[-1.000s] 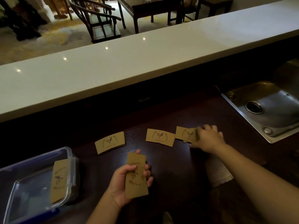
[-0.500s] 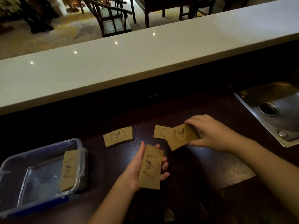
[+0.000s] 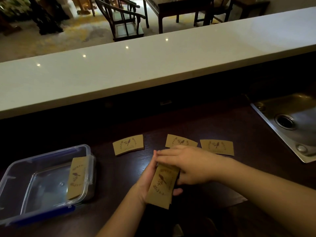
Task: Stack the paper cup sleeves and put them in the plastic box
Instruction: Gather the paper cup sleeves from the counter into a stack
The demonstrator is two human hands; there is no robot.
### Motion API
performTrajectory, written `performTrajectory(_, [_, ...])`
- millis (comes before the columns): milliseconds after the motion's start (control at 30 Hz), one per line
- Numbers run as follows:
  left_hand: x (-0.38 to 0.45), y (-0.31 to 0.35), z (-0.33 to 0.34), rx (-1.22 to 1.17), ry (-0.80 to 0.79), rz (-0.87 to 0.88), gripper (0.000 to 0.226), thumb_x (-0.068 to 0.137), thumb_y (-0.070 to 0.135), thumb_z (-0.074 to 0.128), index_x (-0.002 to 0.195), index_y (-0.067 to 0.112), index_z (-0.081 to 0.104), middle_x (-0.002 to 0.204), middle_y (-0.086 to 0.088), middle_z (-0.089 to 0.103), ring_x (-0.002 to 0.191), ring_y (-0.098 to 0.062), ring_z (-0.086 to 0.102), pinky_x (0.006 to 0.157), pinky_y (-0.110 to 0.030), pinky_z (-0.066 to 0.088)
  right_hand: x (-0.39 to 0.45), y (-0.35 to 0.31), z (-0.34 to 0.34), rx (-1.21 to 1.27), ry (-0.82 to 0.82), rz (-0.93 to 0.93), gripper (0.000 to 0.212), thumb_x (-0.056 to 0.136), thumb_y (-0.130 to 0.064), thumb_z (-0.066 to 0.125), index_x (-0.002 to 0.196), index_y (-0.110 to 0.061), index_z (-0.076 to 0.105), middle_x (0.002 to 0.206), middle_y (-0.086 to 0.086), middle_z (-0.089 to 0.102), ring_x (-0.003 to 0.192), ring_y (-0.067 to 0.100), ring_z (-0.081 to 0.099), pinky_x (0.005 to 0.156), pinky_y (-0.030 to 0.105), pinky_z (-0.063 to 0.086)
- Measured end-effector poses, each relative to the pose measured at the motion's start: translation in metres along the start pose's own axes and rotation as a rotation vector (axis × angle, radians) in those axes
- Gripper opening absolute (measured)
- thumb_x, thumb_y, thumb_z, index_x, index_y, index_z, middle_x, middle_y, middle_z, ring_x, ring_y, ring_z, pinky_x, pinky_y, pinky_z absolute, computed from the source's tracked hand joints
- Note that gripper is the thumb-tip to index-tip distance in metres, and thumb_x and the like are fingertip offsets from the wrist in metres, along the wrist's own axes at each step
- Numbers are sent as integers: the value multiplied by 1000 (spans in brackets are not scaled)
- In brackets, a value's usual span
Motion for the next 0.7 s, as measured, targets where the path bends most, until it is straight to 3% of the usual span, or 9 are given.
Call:
performTrajectory(167, [-3,1,-18,-101,58,134,44,82,51,59,118,25,59,99,-19,64,70,-26,63,61,-40,56,3,70,7,199,309,446,56,84,-30,58,138,-23,45,140,3,52,128,23,43,102,37,38])
performTrajectory(300, [-9,5,-26,-166,83,191,35,84,50,59,109,25,60,98,-18,63,70,-25,62,63,-43,56,7,123,39,174,200,767,69,86,-44,60,143,-13,35,145,10,45,129,33,36,103,43,38])
performTrajectory(500, [-19,14,-35,-212,127,244,46,83,62,50,105,23,62,99,-16,63,72,-25,63,65,-46,57,28,127,49,57,213,672,70,84,-51,56,142,-17,37,141,6,51,127,31,38,98,45,37])
performTrajectory(633, [-22,20,-40,-180,155,261,51,82,63,50,106,21,64,101,-18,64,75,-27,63,69,-50,57,33,124,54,59,98,692,93,72,-65,64,143,-13,34,142,9,42,126,31,35,102,45,39])
performTrajectory(700, [-23,22,-42,-157,166,256,52,81,65,49,108,22,62,102,-18,64,75,-27,63,67,-48,57,34,123,52,31,69,680,87,72,-62,66,141,-15,39,138,8,44,124,30,36,100,43,39])
Point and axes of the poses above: each hand's wrist, its own x-axis towards the middle knuckle, its own z-axis out of the palm, y = z × x, the point moved 4 cm from there along x, towards the middle knuckle
